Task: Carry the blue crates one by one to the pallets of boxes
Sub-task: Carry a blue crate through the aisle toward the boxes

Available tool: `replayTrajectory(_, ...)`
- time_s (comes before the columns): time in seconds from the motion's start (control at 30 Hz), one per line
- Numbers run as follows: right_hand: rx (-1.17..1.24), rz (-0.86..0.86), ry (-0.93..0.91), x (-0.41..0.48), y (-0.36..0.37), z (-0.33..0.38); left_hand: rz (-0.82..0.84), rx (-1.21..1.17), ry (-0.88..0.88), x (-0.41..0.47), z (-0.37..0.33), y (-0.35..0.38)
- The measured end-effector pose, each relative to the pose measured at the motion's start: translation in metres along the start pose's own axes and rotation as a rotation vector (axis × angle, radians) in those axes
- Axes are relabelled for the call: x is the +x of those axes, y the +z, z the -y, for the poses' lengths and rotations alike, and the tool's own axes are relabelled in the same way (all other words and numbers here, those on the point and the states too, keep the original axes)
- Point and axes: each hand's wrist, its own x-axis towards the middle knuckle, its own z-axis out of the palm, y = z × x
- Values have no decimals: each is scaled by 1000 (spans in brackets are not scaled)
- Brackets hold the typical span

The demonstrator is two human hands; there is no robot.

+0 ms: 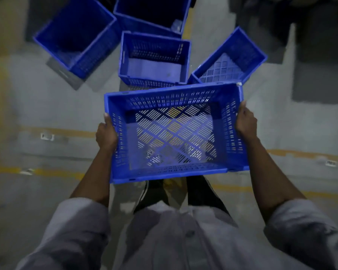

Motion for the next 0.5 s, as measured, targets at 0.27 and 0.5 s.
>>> replayTrajectory(0.27,99,-201,79,-69,-44,4,45,23,206,-35,-49,-48)
replayTrajectory(0.5,205,-322,188,-83,-73,-23,63,82,382,-55,-115,-27)
